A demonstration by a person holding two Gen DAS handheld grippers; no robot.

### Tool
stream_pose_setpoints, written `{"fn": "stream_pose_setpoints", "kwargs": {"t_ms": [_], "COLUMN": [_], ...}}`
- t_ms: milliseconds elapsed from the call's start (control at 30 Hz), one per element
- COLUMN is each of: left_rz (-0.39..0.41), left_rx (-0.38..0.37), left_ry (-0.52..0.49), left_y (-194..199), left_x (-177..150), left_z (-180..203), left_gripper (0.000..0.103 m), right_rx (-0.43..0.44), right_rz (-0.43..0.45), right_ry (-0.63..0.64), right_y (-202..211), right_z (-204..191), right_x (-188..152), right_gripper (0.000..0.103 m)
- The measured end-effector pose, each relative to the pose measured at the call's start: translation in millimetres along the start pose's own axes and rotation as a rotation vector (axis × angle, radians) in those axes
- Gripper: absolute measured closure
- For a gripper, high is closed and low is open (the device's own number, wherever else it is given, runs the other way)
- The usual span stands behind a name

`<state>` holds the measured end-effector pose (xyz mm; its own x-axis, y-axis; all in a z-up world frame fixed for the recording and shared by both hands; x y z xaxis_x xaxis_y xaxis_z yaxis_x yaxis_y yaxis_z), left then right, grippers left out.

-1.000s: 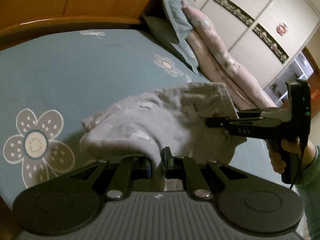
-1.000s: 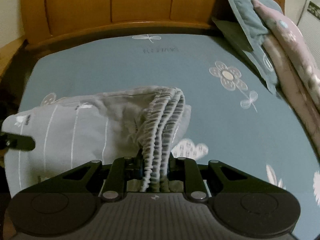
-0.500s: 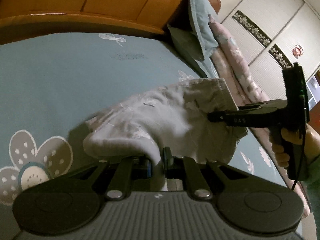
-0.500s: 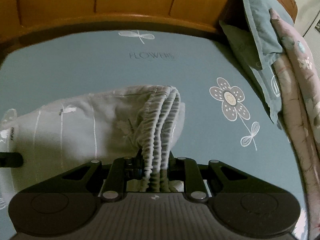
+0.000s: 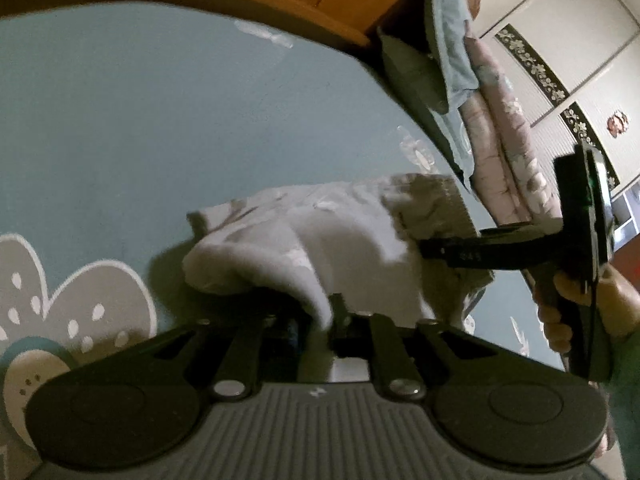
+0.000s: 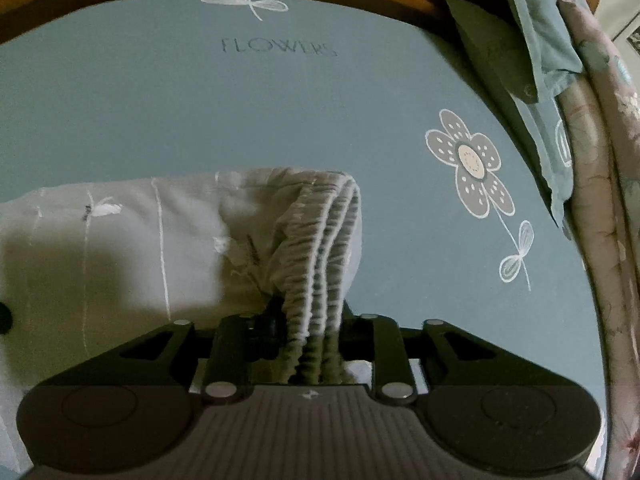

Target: Fold clothes

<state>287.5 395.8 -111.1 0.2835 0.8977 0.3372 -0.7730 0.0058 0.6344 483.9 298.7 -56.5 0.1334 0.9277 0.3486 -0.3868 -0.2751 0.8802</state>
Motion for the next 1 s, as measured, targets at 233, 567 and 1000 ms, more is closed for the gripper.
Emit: {"fn": "stream_pose_setpoints", "kwargs": {"t_ms": [233,567,1000], "left_rz": [-0.070,0.031,0.059], "left_rx": [-0.091,-0.016,0.053], "left_ry": [0.076,-0.065,-0.050], "left_y": [7,55,61], "left_x": [1,29,34], "left_z": [-3,-24,-73], "left_gripper": [0.041,0.026,0.024], "right_rx": [-0.088,0.063,0.034], "right_rz": [0.069,0.263,0.265], "right_ry": [-0.039,0.065,0.283], "right_y": [27,111,96], "right_z": [13,-80,-225], "right_x": [-13,-55,-69], "right_gripper": [0.046,0.035,0.035]}}
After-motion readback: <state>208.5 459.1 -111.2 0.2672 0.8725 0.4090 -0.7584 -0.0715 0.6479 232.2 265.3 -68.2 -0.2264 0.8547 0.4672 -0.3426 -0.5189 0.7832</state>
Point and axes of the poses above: each gripper's, at about its wrist camera, not at the fingertips, and y roughly against the way its jaws point, z to its right, x to its top, the point moved 9 cm from there along -y, roughly the way its jaws point, and after that the axes turned 13 degrees about y, right-handed, at the moved point
